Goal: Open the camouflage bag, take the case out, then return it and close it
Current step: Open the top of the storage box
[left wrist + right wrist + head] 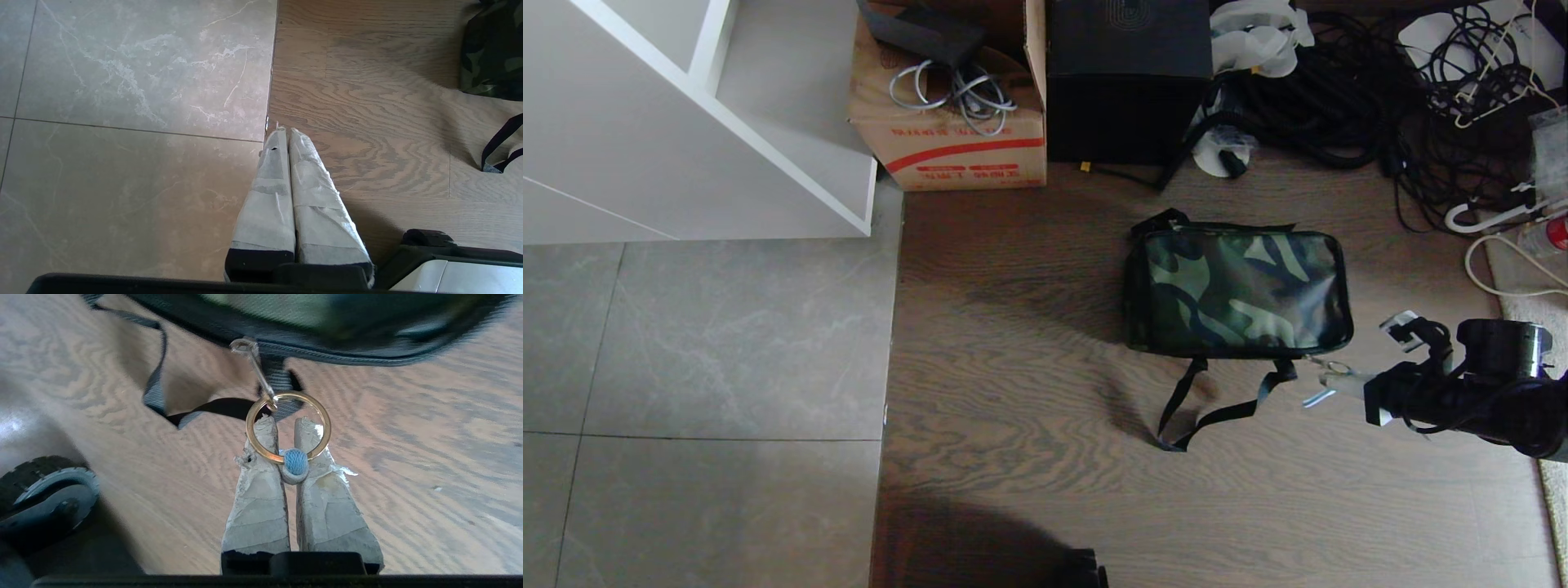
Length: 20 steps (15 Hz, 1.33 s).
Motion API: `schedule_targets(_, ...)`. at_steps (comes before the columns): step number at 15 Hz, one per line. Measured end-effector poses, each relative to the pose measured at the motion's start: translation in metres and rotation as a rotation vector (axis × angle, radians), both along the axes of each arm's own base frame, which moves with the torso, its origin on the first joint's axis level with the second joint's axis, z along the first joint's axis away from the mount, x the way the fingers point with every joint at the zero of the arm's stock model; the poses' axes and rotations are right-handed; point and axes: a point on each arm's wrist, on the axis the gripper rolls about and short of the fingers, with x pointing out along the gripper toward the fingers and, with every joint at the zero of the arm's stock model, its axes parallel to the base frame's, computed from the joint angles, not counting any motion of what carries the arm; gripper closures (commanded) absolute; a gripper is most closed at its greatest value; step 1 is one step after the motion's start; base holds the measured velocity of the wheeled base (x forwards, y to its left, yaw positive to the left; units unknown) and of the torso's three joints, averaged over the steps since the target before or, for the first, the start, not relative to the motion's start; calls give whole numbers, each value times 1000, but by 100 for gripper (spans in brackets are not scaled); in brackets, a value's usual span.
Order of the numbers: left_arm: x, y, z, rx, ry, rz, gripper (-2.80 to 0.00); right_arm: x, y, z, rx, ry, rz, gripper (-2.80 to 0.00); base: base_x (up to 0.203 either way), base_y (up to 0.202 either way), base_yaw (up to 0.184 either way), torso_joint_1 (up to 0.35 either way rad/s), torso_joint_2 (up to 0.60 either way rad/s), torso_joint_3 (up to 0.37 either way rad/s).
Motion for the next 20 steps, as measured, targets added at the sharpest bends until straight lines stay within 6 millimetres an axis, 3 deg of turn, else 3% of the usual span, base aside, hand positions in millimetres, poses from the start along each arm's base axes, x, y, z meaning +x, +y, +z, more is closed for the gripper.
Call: schedule_targets(20, 0, 0, 0, 0, 0, 1, 0, 24, -56, -8, 33, 22, -40, 0, 0, 0, 0, 0, 0, 0)
